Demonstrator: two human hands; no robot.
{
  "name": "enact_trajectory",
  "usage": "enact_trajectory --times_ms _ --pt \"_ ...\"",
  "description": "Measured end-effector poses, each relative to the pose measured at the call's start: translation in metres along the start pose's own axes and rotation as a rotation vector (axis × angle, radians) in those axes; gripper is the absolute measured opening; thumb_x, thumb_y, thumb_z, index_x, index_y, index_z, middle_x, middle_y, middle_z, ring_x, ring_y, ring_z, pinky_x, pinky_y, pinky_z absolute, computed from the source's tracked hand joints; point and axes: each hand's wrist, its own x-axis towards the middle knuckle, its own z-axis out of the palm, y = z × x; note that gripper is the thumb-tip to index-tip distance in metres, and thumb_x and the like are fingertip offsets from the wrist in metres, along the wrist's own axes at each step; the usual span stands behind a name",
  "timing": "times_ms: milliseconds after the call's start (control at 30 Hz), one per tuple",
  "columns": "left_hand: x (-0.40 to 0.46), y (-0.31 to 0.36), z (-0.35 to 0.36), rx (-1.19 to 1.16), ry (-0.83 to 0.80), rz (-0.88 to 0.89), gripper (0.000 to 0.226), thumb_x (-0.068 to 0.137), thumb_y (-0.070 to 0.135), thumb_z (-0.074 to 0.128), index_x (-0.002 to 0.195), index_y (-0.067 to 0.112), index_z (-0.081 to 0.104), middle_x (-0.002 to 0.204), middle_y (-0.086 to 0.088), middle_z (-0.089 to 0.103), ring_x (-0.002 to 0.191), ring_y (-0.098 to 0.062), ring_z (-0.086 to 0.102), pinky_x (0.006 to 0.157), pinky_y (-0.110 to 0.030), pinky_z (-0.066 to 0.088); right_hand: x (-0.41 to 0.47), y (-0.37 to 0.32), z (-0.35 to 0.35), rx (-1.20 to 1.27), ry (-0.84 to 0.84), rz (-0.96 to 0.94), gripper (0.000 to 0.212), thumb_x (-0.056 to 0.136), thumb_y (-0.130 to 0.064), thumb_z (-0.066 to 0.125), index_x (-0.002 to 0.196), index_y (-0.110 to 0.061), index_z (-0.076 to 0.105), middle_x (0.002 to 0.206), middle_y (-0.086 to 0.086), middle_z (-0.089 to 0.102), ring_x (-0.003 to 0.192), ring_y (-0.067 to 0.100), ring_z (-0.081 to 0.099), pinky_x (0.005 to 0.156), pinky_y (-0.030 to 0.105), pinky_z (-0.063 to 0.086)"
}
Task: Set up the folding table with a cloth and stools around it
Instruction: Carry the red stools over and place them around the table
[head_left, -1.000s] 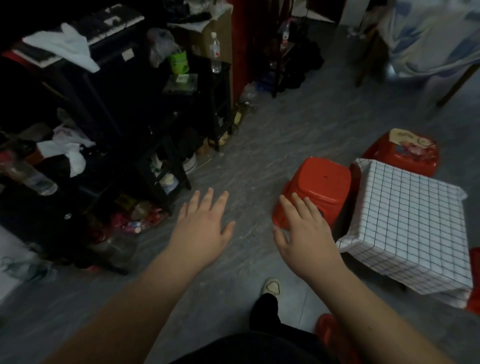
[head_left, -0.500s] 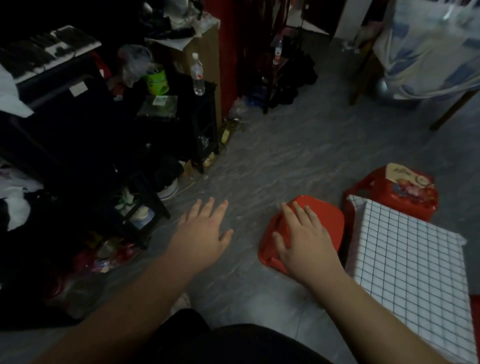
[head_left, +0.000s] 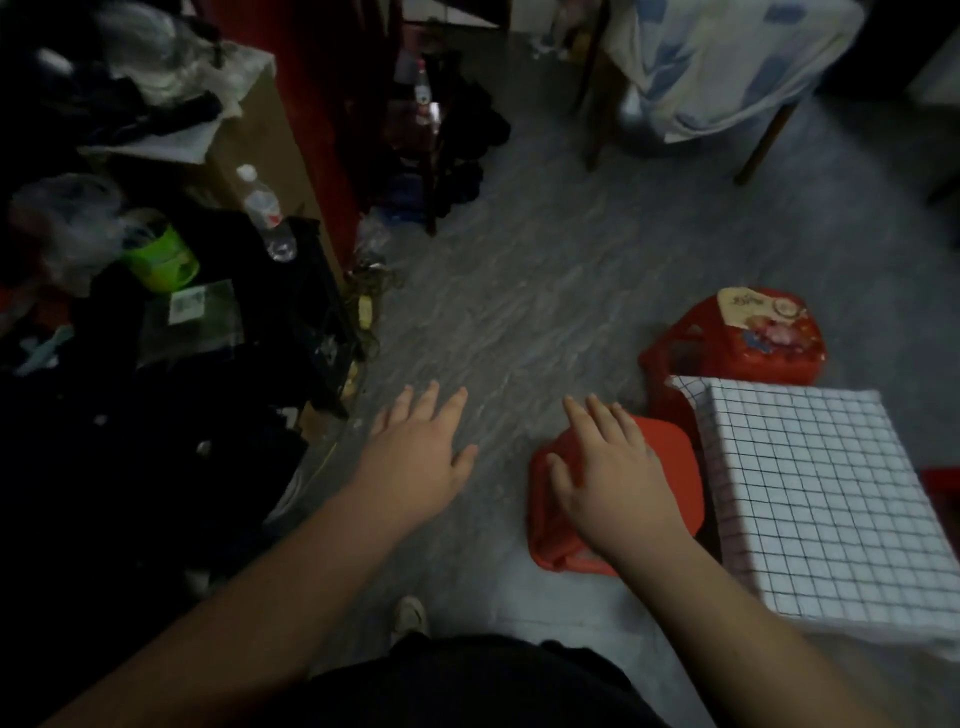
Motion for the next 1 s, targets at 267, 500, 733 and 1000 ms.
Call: enact_trajectory --times_ms 267,500,733,1000 --pt "0.116 0.021 -0.031 0.069 -0.048 0.326 0.072 0.097 0.056 0.041 0.158 0.032 0.013 0.166 -0.005 0.015 0.151 -0.030 0.013 0.120 -0.047 0.019 0.033 0.001 -0.011 0.052 0.058 0.331 0.070 0.096 -0.050 0.045 0.158 -0.027 0.022 0.165 0.003 0.023 0.152 0.027 0.014 0.121 0.045 0.021" --pt "0.184 0.081 -0.027 0.149 -0.098 0.525 0.072 0.097 0.056 0.042 0.158 0.032 0.012 0.166 -0.004 0.015 0.152 -0.030 0.014 0.121 -0.046 0.019 0.058 0.044 -0.007 0.100 0.095 0.528 0.071 0.096 -0.052 0.043 0.158 -0.028 0.018 0.166 0.002 0.019 0.153 0.025 0.010 0.122 0.045 0.019" --pt "0.229 0.145 -0.022 0.228 -0.158 0.737 0.072 0.097 0.056 0.041 0.158 0.031 0.013 0.166 -0.007 0.015 0.152 -0.030 0.014 0.121 -0.048 0.019 0.068 0.086 -0.019 0.155 0.174 0.705 0.071 0.096 -0.054 0.043 0.158 -0.029 0.019 0.166 0.002 0.019 0.153 0.024 0.011 0.122 0.045 0.019" --pt "0.270 0.219 -0.001 0.295 -0.264 1.020 0.072 0.096 0.057 0.039 0.158 0.031 0.014 0.166 -0.005 0.017 0.151 -0.029 0.015 0.121 -0.048 0.020 0.054 0.113 -0.030 0.189 0.225 1.001 0.071 0.097 -0.056 0.039 0.158 -0.028 0.019 0.166 0.000 0.019 0.153 0.024 0.011 0.121 0.047 0.020"
